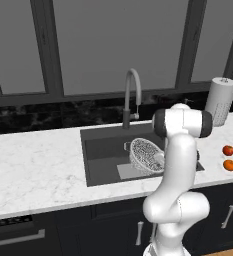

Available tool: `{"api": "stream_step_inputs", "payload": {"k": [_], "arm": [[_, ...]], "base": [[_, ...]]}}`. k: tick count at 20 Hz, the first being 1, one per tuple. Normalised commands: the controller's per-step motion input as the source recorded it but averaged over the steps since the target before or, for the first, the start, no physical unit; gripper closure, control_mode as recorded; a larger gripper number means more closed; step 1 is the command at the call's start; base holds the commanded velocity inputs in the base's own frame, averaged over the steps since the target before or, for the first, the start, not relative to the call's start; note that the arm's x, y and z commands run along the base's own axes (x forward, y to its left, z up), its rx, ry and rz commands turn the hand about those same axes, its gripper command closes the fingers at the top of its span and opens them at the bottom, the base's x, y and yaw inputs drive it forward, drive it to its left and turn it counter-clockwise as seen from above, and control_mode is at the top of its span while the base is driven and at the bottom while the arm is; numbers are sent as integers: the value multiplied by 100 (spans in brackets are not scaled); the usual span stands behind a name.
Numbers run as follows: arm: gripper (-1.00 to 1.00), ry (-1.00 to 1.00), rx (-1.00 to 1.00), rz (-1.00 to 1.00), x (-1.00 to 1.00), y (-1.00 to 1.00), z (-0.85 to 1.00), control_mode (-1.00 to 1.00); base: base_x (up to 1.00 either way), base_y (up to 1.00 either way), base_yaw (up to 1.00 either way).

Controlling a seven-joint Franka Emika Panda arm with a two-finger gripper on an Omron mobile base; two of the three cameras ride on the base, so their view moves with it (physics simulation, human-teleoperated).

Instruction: Put the colander in the sink, put the apple, orange in the colander, and turn on the sink faucet and pour water over the colander.

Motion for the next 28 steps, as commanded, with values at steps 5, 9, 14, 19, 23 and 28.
{"api": "stream_step_inputs", "payload": {"k": [5, 9, 14, 19, 23, 28], "arm": [[-100, -17, 0, 3, 0, 32, 22, -100], [-100, -9, 0, 6, 0, 0, 48, -100], [-100, -1, 0, 7, 1, 0, 69, -100], [-100, -1, 0, 2, -1, -16, 85, -100], [-100, -5, 0, 1, -18, -31, 100, -100], [-100, -7, 0, 1, -32, -14, 100, -100]], "base": [[0, 0, 0], [0, 0, 0], [0, 0, 0], [0, 0, 0], [0, 0, 0], [0, 0, 0]]}}
